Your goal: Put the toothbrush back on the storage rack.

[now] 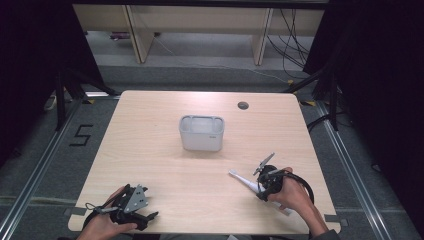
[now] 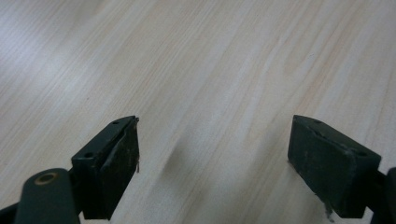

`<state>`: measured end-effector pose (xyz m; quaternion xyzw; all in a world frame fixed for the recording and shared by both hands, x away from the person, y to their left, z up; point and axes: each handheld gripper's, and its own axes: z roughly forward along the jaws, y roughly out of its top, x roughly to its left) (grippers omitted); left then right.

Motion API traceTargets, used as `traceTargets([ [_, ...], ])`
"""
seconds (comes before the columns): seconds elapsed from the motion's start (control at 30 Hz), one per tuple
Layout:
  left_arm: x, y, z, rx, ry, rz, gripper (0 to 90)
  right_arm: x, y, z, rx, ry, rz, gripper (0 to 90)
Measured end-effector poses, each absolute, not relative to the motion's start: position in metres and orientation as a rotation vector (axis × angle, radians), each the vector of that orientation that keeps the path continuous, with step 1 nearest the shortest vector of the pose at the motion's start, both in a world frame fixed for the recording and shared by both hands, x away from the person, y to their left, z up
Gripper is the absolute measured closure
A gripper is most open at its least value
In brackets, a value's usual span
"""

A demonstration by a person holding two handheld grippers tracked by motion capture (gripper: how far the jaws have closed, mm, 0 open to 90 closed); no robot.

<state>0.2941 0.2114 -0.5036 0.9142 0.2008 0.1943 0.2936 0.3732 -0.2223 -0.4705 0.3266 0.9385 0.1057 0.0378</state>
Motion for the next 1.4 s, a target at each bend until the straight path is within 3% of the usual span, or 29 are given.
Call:
traceTargets([
  [0.67, 0.294, 0.211, -0.503, 2.434, 0.536, 0.52, 16.4, 0.389, -0.214, -0.474, 0.934, 2.957, 0.126, 65.7],
  [1.4, 0.294, 0.212, -0.503, 2.432, 0.537, 0.526, 16.4, 0.387, -0.194, -0.474, 0.944, 2.951, -0.031, 66.4],
])
